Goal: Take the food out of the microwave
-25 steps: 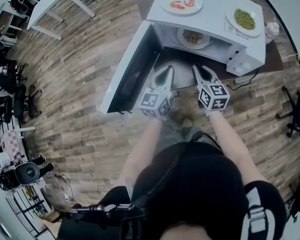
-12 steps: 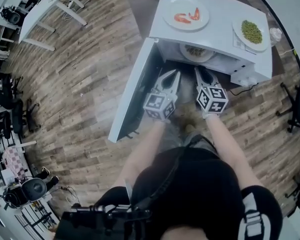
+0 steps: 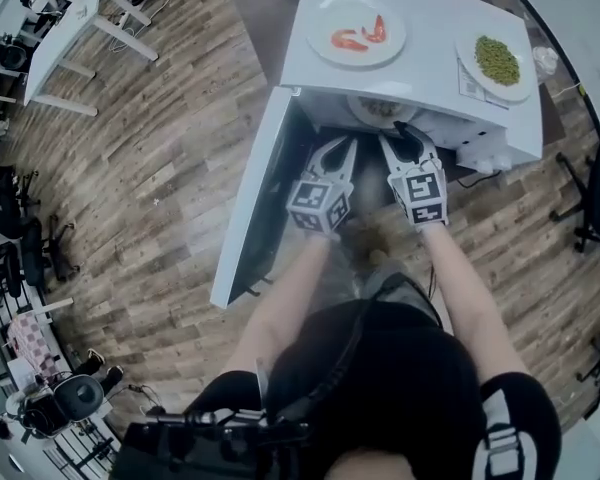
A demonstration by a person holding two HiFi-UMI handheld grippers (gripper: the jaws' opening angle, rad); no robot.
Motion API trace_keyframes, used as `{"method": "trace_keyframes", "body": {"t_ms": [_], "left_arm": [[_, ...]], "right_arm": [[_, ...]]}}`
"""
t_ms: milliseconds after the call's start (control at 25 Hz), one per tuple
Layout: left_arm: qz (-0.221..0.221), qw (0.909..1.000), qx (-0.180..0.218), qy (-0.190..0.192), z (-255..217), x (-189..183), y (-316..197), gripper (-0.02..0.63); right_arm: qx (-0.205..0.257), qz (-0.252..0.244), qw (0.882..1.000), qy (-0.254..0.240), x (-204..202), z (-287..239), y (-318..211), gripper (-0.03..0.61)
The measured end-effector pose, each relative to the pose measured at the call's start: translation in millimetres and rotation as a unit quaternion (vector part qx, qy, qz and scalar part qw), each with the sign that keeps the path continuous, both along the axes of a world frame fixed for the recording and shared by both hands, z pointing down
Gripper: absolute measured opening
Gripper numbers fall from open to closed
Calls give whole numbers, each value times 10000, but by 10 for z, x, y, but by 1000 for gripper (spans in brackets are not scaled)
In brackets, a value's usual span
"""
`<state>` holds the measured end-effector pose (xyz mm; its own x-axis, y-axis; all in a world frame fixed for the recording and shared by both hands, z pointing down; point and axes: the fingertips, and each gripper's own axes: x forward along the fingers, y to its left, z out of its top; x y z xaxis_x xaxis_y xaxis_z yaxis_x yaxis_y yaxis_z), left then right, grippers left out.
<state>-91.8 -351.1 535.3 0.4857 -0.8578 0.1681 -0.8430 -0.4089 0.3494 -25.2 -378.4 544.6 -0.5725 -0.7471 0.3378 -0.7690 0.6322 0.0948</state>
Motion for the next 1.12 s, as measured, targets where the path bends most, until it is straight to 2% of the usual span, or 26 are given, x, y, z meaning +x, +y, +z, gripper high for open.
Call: {"method": "trace_keyframes", "body": {"t_ms": [200,280,440,720,880,1120], "left_arm": [[18,10000,-56,-2,57,93,-61,11],[21,10000,-66,-6,70,123,-62,11],[-49,9999,-131,-41,120,131,-56,11],[-235,9994,-250,-53,168,81,-59,11],[-306,9991,-291,-16,177,44,-45,11],[-341,9983,-470,82,251,32,-17,28]], "right_arm": [[233,-334,9981,467,13,-11,-68,130],[256,-529,9963,621,-29,-3,-69,186],[292,-850,9906,1030,-124,68,-60,186],[493,-931,9762,1895,-177,170,-96,186],[712,-1097,9651,2267,-219,155,-86,117],[809,-1237,9626,2269,-259,142,62,98]]}}
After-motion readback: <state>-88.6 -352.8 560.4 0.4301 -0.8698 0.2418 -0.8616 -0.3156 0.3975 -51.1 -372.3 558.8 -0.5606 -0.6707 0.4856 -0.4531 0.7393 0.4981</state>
